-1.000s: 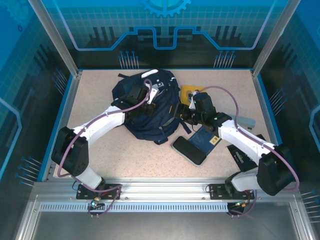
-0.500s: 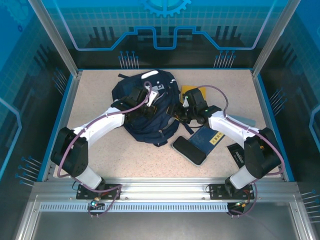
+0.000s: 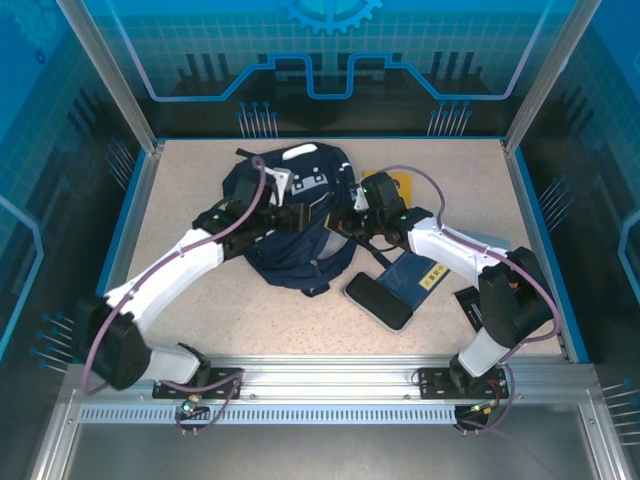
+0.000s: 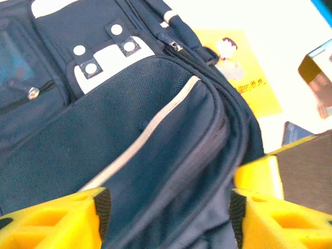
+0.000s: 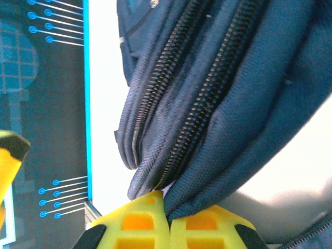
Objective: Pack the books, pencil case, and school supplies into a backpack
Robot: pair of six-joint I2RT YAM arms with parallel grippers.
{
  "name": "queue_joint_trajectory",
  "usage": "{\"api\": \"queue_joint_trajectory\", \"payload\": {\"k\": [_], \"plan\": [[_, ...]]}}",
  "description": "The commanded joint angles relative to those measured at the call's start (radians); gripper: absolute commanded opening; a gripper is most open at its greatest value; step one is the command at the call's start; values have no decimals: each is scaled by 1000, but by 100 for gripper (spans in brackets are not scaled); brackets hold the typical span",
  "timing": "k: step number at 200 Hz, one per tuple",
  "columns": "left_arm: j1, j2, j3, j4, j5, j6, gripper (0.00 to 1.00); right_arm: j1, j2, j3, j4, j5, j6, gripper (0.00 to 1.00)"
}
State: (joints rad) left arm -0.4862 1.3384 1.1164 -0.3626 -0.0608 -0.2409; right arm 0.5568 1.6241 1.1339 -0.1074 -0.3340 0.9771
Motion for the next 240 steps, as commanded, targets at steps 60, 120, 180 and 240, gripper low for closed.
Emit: {"api": "queue_joint_trajectory", "payload": {"k": [60, 120, 180, 240], "plan": [[3, -296, -251, -176, 65, -361, 67, 79, 175, 273, 110, -70, -68, 0], [3, -258, -343, -110, 104, -383, 52, 101, 215, 307, 107, -57, -64, 0], [3, -193, -370, -14, 83, -428, 44, 115, 208, 306, 105, -78, -57, 0], [5, -123, -338, -29, 23, -482, 39, 120, 193, 285, 115, -78, -45, 0]]}}
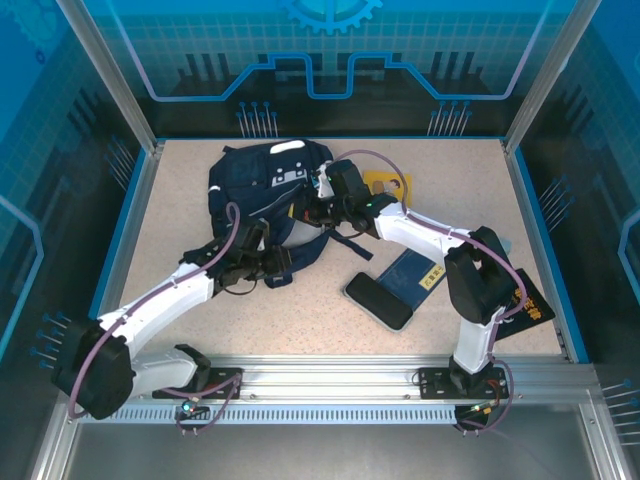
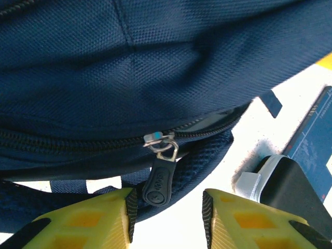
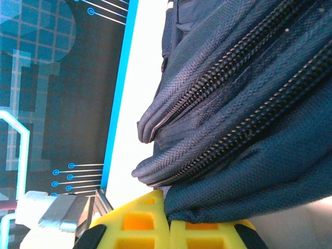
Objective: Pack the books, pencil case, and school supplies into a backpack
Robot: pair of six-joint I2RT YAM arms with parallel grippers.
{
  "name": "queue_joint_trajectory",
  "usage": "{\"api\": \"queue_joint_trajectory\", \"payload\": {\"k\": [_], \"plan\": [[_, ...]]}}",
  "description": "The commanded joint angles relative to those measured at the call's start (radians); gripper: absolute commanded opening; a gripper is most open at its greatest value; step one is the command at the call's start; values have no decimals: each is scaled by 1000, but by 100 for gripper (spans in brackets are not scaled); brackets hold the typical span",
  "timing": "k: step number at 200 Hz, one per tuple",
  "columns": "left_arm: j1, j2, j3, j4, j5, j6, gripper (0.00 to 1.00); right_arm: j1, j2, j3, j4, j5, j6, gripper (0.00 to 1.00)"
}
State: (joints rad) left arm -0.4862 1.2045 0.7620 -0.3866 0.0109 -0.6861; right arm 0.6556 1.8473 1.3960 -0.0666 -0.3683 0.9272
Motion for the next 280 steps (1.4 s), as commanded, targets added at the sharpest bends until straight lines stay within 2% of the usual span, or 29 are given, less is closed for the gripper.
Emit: {"api": "queue_joint_trajectory", "payload": {"k": [1, 70, 138, 197, 224, 246, 280], "plan": [[5, 11, 16, -5, -49, -38, 39, 21, -30, 22, 73, -45, 5, 0], [5, 41, 18, 8, -113, -31, 34, 30, -34, 15, 74, -54, 9, 0], [3, 48, 13, 108, -140, 141, 36, 39, -46, 15, 87, -83, 23, 0], [4, 92, 19, 106, -197, 140, 35, 54, -34, 29, 106, -125, 39, 0], [3, 82, 16, 107, -276, 117, 31, 59, -30, 29, 117, -141, 46, 0], [4, 57, 5, 113, -337, 116, 24, 59, -32, 30, 104, -127, 38, 0], [5, 31, -1, 106, -369, 147, 14, 59, -33, 32, 77, -98, 20, 0]]}}
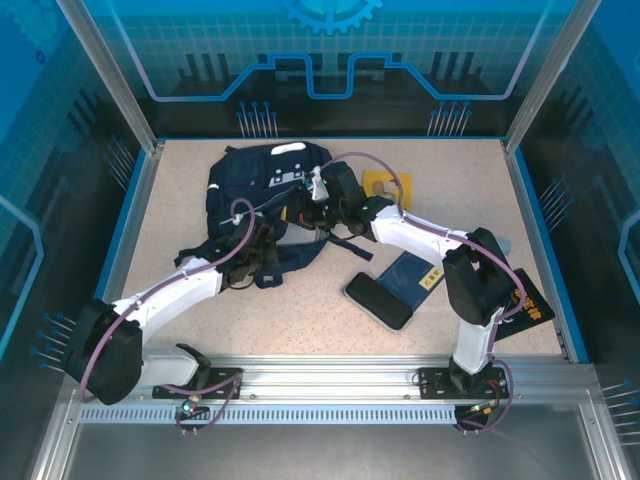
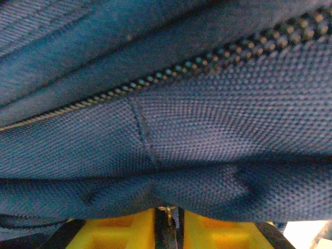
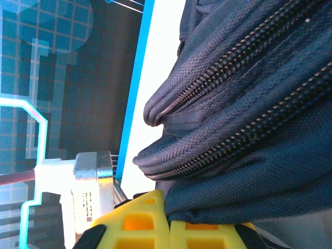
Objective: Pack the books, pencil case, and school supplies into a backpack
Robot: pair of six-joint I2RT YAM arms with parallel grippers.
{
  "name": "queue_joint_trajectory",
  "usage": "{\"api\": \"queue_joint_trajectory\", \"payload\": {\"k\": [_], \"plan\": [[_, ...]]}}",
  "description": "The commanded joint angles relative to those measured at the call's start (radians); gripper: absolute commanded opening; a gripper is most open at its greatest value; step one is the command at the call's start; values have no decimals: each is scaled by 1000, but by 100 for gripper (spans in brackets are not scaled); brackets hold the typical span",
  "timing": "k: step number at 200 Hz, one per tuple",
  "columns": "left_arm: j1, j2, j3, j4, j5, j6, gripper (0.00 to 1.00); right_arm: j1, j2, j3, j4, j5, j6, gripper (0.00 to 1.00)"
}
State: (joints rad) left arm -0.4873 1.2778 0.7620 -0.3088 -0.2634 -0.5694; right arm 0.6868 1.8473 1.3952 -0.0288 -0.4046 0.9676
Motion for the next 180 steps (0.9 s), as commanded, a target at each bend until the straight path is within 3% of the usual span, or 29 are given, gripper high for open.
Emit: {"api": "queue_joint_trajectory", "payload": {"k": [1, 52, 117, 180], "plan": [[5, -42, -3, 28, -94, 32, 13, 28, -33, 33, 39, -62, -21, 0], [5, -78, -4, -6, -117, 54, 0, 28, -23, 40, -6, -22, -42, 0], [6, -79, 23, -161, -147, 55, 0, -25, -21, 6, -176, 217, -105, 0], [57, -13, 58, -218, -137, 47, 0, -74, 11, -10, -214, 257, -171, 0]]}}
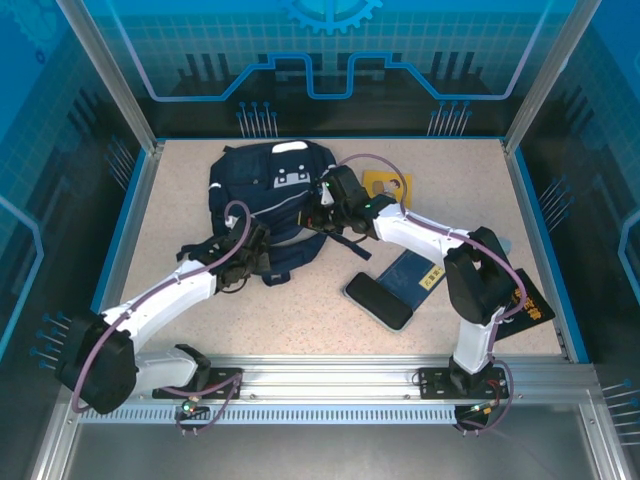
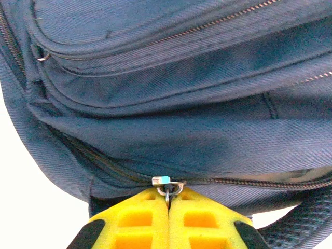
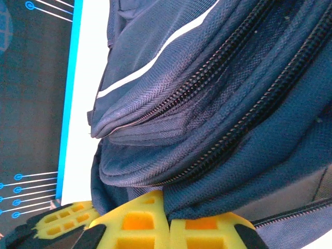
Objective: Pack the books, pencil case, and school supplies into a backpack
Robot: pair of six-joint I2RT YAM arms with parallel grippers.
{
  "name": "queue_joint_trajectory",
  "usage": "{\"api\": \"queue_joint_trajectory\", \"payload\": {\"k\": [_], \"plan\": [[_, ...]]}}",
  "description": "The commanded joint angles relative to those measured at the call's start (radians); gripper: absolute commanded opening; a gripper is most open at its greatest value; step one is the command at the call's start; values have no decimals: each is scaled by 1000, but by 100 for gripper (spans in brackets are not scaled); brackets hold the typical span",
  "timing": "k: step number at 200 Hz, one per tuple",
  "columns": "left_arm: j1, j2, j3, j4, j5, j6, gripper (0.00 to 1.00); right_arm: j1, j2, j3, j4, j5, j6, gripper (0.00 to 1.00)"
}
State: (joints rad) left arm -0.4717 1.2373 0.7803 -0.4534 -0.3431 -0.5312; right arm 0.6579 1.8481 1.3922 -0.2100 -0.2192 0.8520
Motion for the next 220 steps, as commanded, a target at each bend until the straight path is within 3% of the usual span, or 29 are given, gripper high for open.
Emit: {"api": "queue_joint_trajectory", "payload": {"k": [1, 34, 56, 80, 102, 121, 167, 220], "plan": [[42, 29, 43, -74, -57, 8, 0, -46, 11, -7, -33, 72, -57, 0], [51, 50, 72, -75, -22, 28, 0, -72, 25, 8, -57, 85, -86, 0], [52, 54, 78, -42, 87, 83, 0, -85, 36, 36, -71, 41, -113, 1], [50, 43, 79, 1, 265, 131, 0, -106, 13, 37, -72, -52, -115, 25], [49, 33, 78, 61, 439, 135, 0, -123, -77, -37, -77, -28, -68, 55], [45, 42, 81, 111, 539, 101, 0, -143, -169, -138, -83, -9, 1, 68], [19, 120, 146, 123, 592, 71, 0, -128, -316, -401, 68, -106, 218, 75], [7, 172, 195, 104, 598, 59, 0, -37, -228, -440, 218, -128, 357, 71]]}}
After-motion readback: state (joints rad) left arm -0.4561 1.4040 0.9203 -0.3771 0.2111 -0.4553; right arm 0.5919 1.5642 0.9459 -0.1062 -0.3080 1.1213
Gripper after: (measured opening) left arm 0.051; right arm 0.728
